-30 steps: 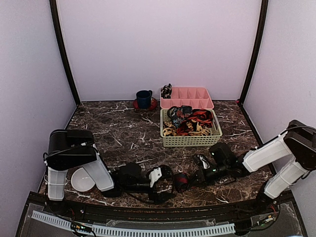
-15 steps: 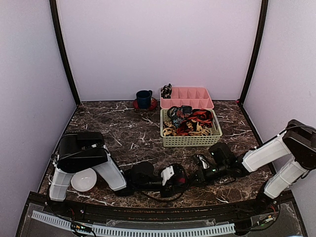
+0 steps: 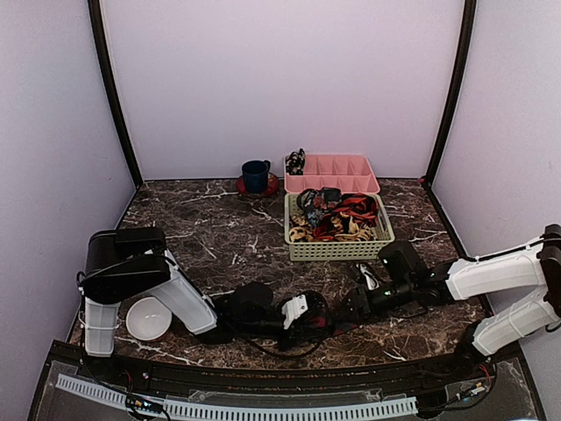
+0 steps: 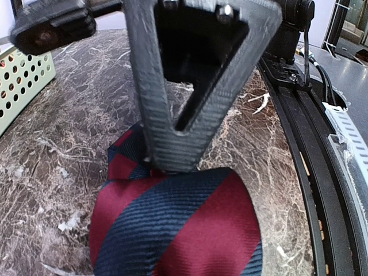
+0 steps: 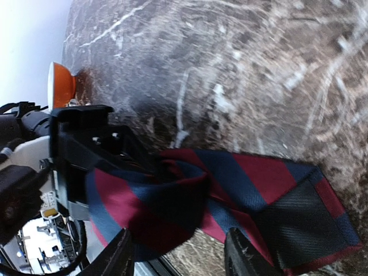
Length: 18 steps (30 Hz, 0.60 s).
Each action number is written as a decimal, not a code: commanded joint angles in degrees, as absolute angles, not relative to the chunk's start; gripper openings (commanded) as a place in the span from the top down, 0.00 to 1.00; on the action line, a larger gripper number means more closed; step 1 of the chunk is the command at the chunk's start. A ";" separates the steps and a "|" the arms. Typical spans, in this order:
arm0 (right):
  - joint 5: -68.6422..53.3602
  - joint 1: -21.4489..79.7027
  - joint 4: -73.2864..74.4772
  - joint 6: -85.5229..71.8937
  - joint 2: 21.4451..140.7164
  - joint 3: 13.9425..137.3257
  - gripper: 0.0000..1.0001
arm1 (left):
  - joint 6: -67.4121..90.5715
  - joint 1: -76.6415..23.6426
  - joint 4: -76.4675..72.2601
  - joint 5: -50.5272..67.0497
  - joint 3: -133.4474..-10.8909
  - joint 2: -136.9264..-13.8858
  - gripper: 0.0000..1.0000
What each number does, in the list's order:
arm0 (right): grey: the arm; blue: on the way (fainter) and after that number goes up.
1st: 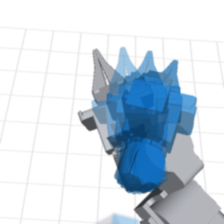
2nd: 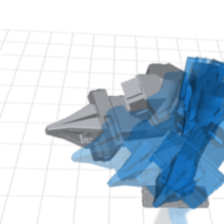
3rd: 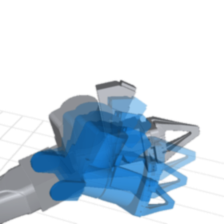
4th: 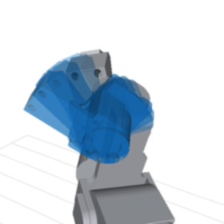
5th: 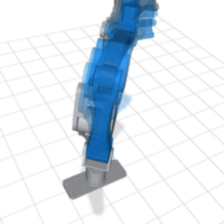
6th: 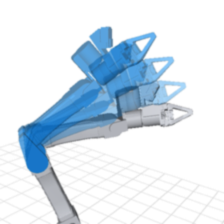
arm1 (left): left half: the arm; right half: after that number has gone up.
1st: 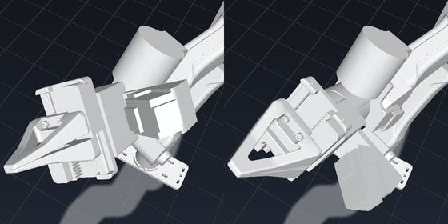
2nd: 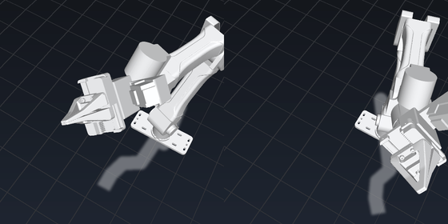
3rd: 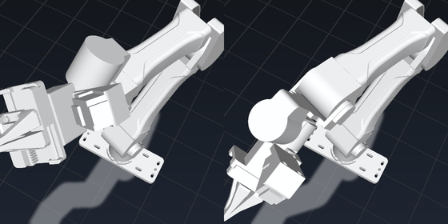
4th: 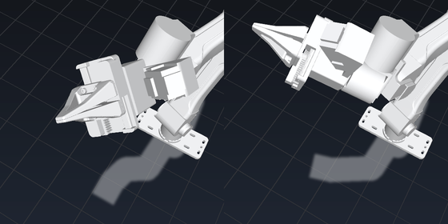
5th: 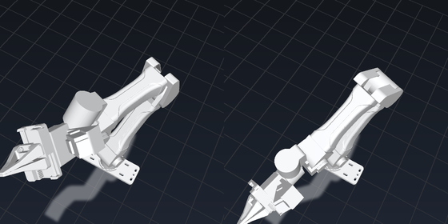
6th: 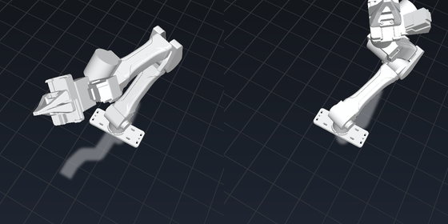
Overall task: Roll the ties
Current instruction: Roll the tie at the center of the board.
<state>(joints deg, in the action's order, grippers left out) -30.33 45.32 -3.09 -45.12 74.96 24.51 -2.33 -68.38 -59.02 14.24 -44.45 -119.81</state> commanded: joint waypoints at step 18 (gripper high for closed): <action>-33.70 48.65 2.82 -42.26 82.22 31.81 0.57 | -2.97 -68.30 -41.25 14.66 -46.24 -120.67 0.80</action>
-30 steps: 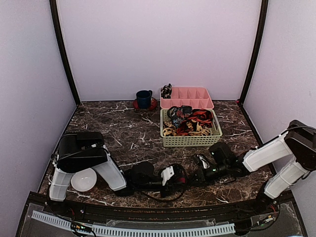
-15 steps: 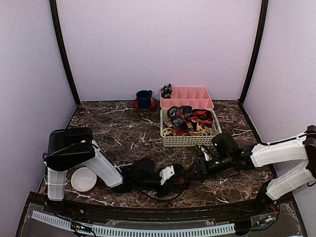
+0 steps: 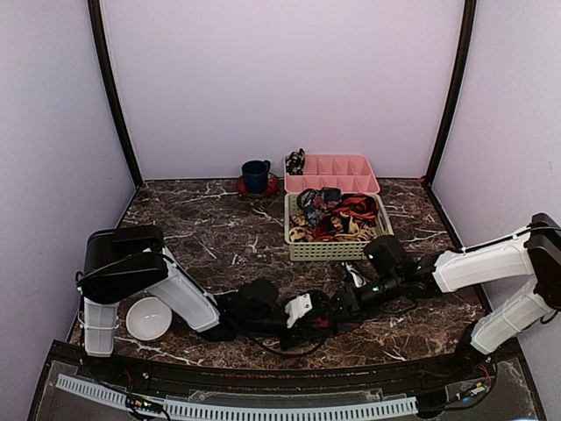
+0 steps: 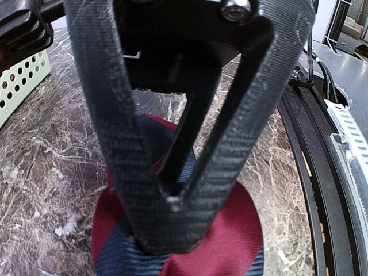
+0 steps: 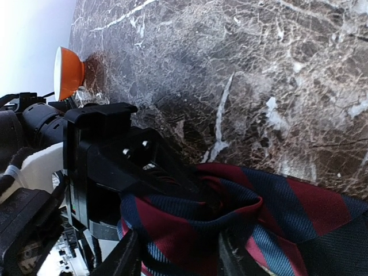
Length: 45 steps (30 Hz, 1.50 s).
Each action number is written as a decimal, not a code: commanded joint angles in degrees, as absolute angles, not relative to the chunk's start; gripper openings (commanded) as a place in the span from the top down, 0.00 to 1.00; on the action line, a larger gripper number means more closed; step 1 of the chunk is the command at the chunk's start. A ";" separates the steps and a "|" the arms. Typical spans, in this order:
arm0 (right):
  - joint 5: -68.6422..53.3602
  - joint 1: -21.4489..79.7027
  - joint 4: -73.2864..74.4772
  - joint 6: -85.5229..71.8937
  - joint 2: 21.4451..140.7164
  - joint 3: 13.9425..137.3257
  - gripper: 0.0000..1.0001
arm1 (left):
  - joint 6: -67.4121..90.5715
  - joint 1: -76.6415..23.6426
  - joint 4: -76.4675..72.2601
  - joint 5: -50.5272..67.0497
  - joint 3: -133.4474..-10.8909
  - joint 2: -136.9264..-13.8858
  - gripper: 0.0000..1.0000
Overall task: Roll the ties
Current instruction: Roll the tie at the center of the board.
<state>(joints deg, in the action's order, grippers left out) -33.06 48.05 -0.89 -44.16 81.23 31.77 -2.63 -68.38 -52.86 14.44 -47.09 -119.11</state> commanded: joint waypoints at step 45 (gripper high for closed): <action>-27.63 42.50 -2.21 -39.14 87.49 22.86 1.00 | 12.17 -68.07 -59.75 14.35 -53.22 -126.44 0.54</action>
